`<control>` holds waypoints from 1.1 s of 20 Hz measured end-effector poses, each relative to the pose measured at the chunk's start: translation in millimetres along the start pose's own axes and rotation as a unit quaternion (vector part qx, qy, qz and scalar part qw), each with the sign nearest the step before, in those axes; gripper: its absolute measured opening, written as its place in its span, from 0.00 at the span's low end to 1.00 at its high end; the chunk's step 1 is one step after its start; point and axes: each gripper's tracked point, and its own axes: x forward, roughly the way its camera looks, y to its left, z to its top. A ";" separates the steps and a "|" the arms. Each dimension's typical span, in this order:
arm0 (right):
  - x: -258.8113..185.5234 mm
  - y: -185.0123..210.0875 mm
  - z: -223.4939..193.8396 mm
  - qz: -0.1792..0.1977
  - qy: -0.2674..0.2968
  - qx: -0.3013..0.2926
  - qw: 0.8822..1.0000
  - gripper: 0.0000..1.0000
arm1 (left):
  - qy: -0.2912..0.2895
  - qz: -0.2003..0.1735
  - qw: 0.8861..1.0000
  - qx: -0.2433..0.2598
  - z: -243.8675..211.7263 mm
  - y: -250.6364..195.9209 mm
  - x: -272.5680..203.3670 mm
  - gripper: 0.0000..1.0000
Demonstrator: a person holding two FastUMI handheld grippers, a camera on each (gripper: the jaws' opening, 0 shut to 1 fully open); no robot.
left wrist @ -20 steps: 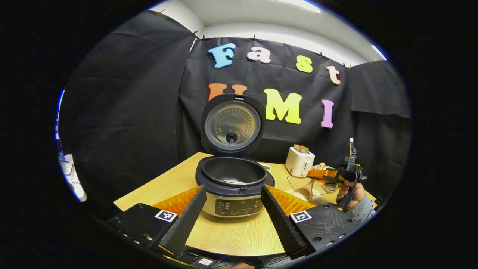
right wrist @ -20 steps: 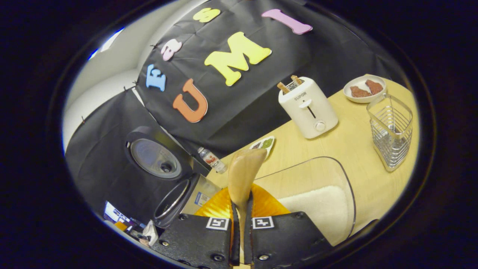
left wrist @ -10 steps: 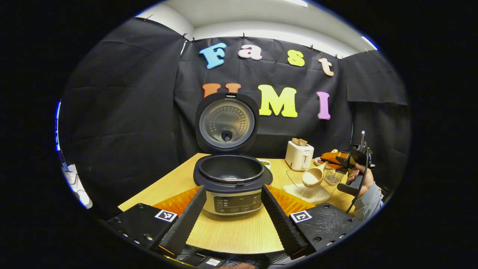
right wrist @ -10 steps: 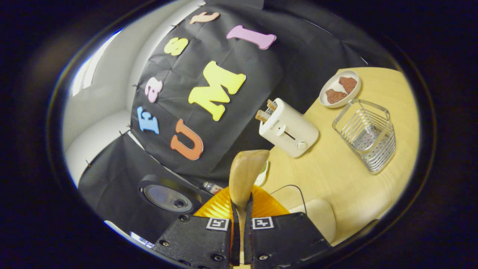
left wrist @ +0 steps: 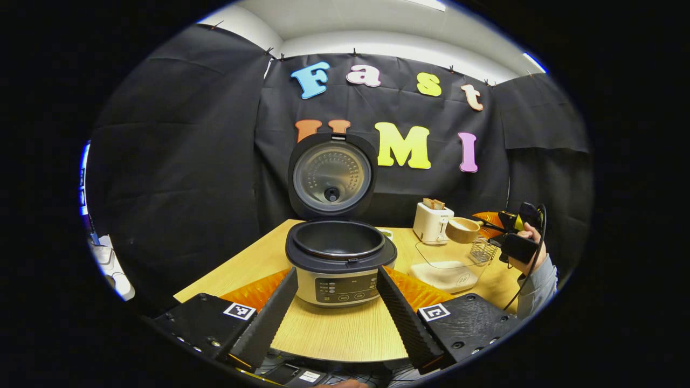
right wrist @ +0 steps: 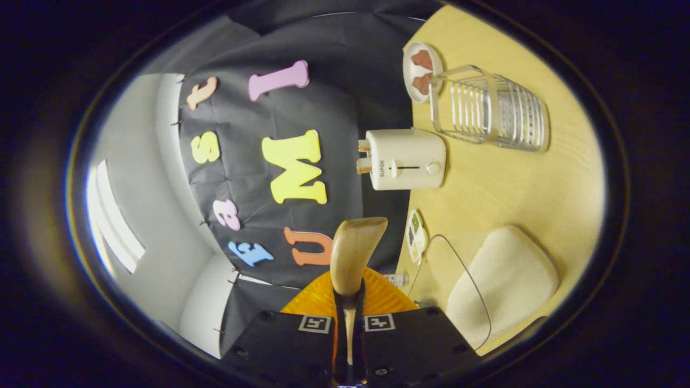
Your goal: Close the left gripper, press the button to open the rice cooker; take a wooden spoon from the chopstick holder with the right hand, scoop a spoonful of rice and pour it into the rice cooker, then put the wooden spoon back into the chopstick holder.
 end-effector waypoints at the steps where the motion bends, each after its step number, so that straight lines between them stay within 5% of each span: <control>1: 0.0 -0.1 -4.3 -0.010 0.000 0.003 1.000 0.09 | -0.001 0.001 1.000 -0.001 0.9 1.7 -0.8 0.94; 14: 61.5 58.0 -99.6 -0.003 0.018 -0.058 0.998 0.09 | 0.007 0.022 0.999 -0.035 -8.5 48.6 -12.5 0.95; 19: 105.8 65.1 -140.6 -0.009 0.033 -0.143 0.989 0.09 | 0.015 0.038 0.998 -0.053 -14.3 71.3 -12.4 0.95; 22: 130.8 67.7 -157.6 -0.011 0.028 -0.231 0.972 0.10 | 0.019 0.048 0.998 -0.045 -14.7 78.2 -8.6 0.95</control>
